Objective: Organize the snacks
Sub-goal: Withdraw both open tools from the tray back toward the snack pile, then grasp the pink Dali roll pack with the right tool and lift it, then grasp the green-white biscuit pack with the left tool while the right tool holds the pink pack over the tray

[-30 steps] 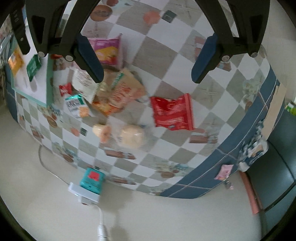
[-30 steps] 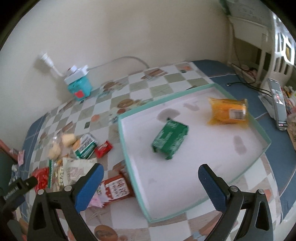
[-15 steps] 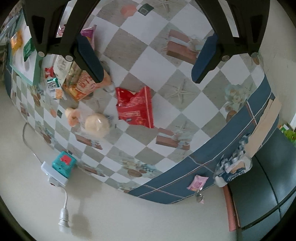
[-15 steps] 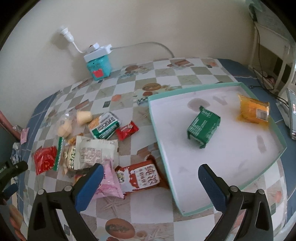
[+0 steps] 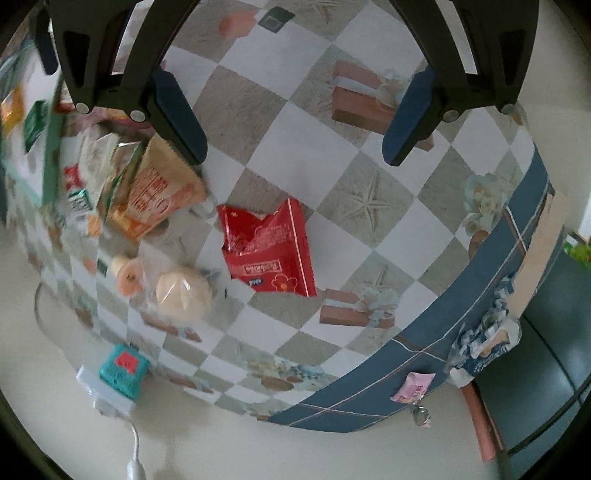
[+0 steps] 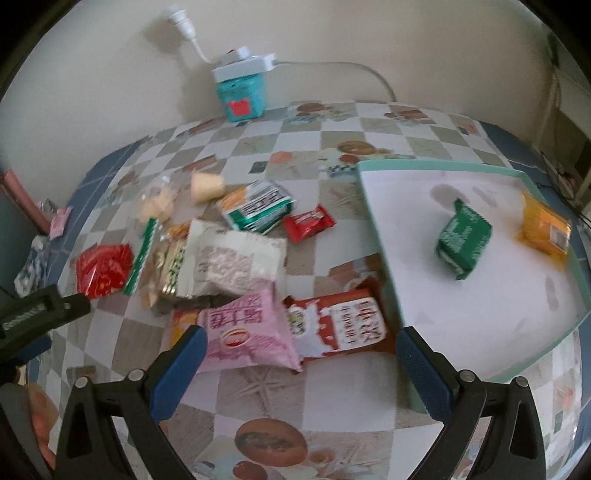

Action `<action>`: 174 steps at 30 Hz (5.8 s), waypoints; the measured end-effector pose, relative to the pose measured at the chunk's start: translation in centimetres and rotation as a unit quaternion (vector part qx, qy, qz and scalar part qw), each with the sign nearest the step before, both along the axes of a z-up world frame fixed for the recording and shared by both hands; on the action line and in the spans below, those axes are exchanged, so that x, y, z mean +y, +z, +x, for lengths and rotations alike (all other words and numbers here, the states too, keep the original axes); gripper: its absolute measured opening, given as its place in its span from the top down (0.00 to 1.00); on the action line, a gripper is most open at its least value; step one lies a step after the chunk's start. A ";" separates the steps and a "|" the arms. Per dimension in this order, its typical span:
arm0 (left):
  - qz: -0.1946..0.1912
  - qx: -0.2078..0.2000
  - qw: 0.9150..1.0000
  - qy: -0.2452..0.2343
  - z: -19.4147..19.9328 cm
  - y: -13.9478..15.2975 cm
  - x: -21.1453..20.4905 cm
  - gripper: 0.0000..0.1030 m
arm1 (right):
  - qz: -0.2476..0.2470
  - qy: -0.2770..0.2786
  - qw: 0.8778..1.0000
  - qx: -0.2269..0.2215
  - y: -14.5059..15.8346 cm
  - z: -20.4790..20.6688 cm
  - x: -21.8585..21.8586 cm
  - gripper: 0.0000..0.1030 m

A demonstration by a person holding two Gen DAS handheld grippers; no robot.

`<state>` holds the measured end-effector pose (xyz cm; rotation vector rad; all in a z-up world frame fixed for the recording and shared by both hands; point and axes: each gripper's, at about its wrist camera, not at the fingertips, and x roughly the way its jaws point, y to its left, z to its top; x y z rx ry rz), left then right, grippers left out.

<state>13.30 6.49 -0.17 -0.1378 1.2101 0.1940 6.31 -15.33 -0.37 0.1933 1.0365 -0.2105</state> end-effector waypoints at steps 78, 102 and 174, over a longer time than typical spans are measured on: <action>-0.067 -0.035 0.997 -0.024 0.9 0.8 -1.2 0.07 | -0.057 -0.027 0.997 -0.044 3.0 -0.7 -3.1 0.17; -0.140 0.008 0.983 -0.116 4.1 -0.6 -9.8 0.67 | -0.021 -0.116 0.990 -0.072 4.8 -3.3 -10.9 0.17; -0.102 0.054 0.993 -0.021 6.5 -4.5 -11.4 0.27 | 0.023 -0.138 0.987 -0.078 4.6 -3.7 -12.5 0.17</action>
